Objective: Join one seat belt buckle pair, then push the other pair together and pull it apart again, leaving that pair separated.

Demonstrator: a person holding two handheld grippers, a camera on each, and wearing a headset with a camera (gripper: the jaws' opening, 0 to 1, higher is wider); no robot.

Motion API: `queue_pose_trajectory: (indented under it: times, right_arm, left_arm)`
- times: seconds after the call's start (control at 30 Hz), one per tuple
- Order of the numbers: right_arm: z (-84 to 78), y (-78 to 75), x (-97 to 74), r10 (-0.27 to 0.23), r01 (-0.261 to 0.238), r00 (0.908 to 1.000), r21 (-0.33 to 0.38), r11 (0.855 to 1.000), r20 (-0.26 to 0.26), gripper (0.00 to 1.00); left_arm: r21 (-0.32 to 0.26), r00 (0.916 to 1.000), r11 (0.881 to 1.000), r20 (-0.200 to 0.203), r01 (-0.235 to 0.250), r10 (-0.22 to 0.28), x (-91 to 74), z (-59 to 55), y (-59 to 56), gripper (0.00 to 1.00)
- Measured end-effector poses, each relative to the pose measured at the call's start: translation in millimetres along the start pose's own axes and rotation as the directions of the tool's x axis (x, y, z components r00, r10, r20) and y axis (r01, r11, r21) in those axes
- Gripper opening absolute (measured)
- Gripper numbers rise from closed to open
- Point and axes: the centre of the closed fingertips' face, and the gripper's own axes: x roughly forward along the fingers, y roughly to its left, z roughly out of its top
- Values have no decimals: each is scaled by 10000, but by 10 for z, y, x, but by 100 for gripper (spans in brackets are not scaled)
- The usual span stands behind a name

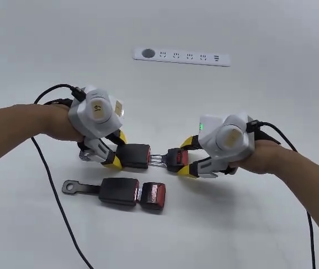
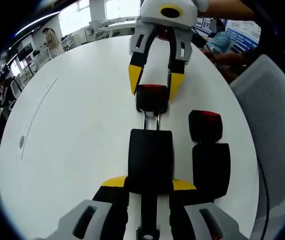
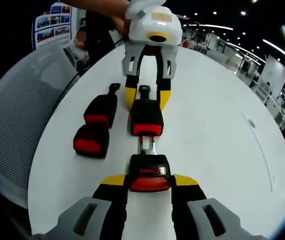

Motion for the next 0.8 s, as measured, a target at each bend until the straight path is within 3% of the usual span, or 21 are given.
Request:
queue_pose_trajectory:
  times: [0.37, 0.47, 0.8]
  right_arm:
    - [100, 8, 96, 81, -82, 9999, 24, 10000, 120, 30]
    - [97, -16, 115, -16, 18, 10000, -309, 9995, 48, 30]
    - [101, 0, 111, -49, 50, 9997, -52, 10000, 229, 29]
  left_arm:
    - [-25, 10000, 10000, 31, -13, 13, -4, 8, -10, 32]
    - [-2, 10000, 10000, 22, -17, 17, -3, 7, -9, 32]
    - [-45, 9999, 9999, 132, -96, 97, 8, -6, 3, 31]
